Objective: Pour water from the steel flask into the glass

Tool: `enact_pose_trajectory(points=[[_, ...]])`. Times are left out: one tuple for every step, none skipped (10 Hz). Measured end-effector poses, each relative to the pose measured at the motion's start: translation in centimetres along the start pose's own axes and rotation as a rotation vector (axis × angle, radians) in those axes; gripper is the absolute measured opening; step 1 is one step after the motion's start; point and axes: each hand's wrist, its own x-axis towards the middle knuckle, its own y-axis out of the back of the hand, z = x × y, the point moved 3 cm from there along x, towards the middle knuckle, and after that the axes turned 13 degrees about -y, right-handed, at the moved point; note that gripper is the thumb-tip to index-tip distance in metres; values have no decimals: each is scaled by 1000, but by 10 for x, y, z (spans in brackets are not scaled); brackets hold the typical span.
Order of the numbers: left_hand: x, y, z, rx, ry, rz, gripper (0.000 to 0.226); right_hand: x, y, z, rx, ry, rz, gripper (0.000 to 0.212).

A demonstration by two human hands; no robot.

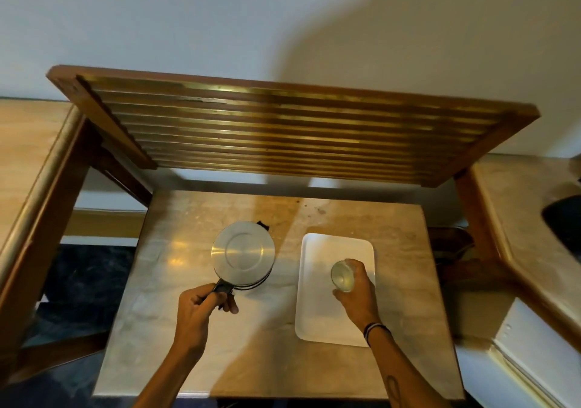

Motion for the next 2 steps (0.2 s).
enact_pose_trajectory(points=[[-12,9,2,68,37,-3,28,-17,8,-17,-3,3,-15,103],[-21,17,24,271,11,17,18,-33,26,-37,-10,55,46,100]])
